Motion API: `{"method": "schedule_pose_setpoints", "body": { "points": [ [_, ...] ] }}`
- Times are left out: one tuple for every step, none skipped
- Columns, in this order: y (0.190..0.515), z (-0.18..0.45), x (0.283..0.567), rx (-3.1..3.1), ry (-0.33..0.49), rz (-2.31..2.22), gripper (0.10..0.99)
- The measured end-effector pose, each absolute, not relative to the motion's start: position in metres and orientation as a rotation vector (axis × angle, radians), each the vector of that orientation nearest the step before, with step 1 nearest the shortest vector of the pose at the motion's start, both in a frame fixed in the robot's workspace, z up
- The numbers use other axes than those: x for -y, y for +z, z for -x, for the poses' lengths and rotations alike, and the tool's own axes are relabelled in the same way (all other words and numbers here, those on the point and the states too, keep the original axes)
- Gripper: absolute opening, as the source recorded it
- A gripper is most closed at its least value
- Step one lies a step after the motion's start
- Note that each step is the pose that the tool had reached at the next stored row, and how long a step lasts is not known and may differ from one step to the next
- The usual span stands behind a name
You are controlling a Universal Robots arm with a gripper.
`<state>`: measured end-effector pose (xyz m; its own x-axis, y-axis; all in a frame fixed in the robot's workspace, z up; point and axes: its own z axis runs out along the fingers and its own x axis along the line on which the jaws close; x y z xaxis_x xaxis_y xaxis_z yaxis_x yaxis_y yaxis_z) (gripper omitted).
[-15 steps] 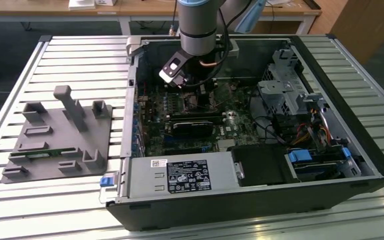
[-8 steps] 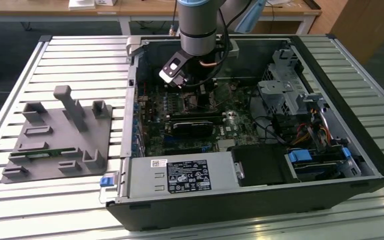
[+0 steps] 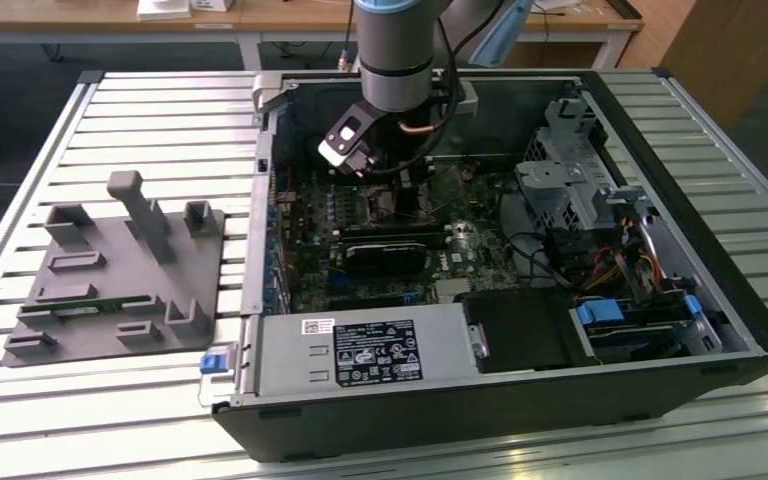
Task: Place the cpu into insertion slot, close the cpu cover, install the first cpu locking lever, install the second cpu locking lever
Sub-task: 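Place the cpu into insertion slot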
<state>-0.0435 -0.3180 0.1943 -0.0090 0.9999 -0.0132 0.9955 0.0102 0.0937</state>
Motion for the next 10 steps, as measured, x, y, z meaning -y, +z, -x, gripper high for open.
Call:
{"method": "schedule_pose_setpoints", "body": {
  "points": [
    [0.1942,0.0435,0.3180,-2.178,0.088,-2.157,0.616],
    [0.1941,0.0435,0.3180,-2.178,0.088,-2.157,0.616],
    [0.1940,0.0435,0.3180,-2.178,0.088,-2.157,0.616],
    [0.1940,0.0435,0.3180,-2.178,0.088,-2.157,0.616],
    [0.1940,0.0435,0.3180,-2.178,0.088,-2.157,0.616],
    [0.1939,0.0435,0.3180,-2.178,0.088,-2.157,0.616],
    [0.1939,0.0435,0.3180,-2.178,0.088,-2.157,0.616],
    [0.1939,0.0435,0.3180,-2.178,0.088,-2.157,0.616],
    [0.1940,0.0435,0.3180,-2.178,0.088,-2.157,0.616],
    [0.1945,0.0435,0.3180,-2.178,0.088,-2.157,0.616]
  ]
}}
